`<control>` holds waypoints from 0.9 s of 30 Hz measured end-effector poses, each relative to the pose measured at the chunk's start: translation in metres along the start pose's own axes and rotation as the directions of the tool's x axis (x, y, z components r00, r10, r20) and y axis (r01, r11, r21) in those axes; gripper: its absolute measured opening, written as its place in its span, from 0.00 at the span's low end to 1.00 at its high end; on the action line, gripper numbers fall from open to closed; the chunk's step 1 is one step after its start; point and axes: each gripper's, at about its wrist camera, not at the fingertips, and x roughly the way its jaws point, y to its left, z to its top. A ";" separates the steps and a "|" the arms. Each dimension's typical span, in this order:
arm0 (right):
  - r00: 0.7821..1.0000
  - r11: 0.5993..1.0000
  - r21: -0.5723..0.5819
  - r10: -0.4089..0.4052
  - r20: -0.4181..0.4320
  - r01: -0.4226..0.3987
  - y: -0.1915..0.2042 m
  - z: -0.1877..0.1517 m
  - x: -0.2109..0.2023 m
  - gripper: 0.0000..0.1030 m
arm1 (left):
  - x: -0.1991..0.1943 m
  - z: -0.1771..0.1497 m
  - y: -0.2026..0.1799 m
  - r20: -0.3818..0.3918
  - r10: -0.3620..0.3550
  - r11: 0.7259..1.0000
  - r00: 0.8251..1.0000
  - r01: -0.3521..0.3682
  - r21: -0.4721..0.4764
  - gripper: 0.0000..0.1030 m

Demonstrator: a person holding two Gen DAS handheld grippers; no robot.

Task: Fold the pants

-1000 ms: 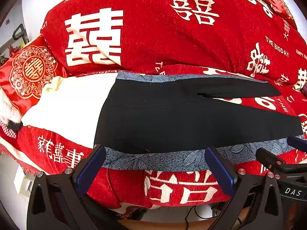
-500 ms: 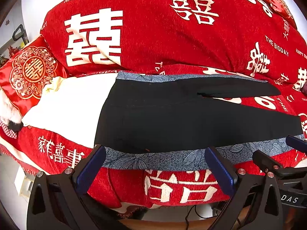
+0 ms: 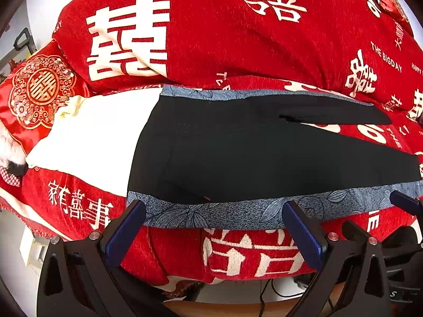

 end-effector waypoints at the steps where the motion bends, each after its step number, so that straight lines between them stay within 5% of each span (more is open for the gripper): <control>1: 1.000 1.000 -0.010 0.004 0.003 -0.003 0.001 -0.001 0.001 1.00 | 0.003 -0.001 0.001 -0.006 0.007 1.000 1.000 -0.007 0.001 1.00; 12: 0.996 0.991 -0.103 0.087 -0.003 -0.087 -0.003 0.008 0.022 1.00 | 0.057 0.005 0.019 -0.124 0.001 0.999 0.992 -0.008 -0.053 1.00; 17: 0.955 0.977 -0.092 0.206 0.214 -0.191 -0.016 0.037 0.010 1.00 | 0.085 0.022 0.017 -0.165 0.000 0.999 0.986 -0.007 -0.043 1.00; 20: 0.976 0.972 -0.113 0.212 0.047 -0.206 -0.021 0.065 0.051 1.00 | 0.102 0.037 0.018 -0.191 -0.003 0.999 0.982 -0.004 -0.039 1.00; 23: 0.966 0.967 -0.054 0.253 0.045 -0.250 -0.044 0.105 0.074 1.00 | 0.118 0.054 0.018 -0.202 -0.018 0.999 0.979 0.008 -0.049 1.00; 27: 0.973 0.958 -0.176 0.232 0.010 -0.227 -0.048 0.163 0.116 1.00 | 0.141 0.077 0.012 -0.221 -0.028 0.999 0.975 0.019 -0.042 1.00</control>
